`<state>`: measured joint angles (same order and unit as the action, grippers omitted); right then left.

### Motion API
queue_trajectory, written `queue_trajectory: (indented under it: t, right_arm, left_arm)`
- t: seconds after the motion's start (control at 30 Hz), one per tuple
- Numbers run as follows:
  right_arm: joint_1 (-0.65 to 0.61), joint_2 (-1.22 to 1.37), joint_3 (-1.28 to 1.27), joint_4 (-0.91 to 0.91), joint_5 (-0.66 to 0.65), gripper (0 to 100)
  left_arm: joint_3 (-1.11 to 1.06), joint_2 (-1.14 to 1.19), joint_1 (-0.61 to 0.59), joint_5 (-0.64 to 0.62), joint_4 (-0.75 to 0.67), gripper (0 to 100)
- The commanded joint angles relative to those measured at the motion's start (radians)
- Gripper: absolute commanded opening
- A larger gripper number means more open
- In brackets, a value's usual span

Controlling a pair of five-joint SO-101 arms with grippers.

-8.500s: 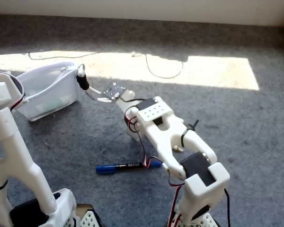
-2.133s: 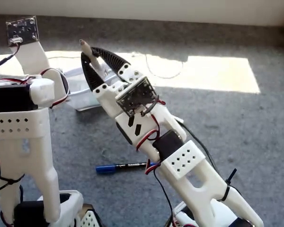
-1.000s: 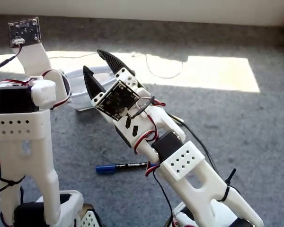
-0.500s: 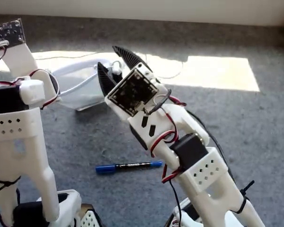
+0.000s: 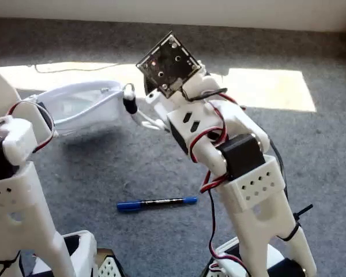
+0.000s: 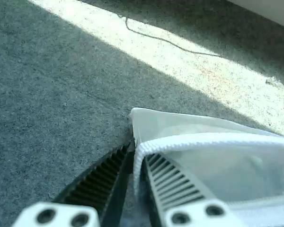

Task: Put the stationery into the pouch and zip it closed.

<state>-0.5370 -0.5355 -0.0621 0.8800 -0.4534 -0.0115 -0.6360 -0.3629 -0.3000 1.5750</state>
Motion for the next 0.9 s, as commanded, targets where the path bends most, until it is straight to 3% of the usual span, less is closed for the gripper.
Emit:
queue_trajectory:
  t: [0.0,0.3,0.87]
  right_arm:
    - [0.048,0.048,0.133,0.056,-0.006,6.3]
    - [0.119,0.199,0.266,0.174,-0.009,6.3]
    - [0.111,0.435,0.401,0.424,-0.005,6.3]
  left_arm:
    - [-0.016,-0.058,-0.008,0.003,-0.025,1]
    - [-0.088,-0.058,-0.013,0.002,-0.092,1]
    - [-0.116,-0.058,-0.061,0.0,-0.094,1]
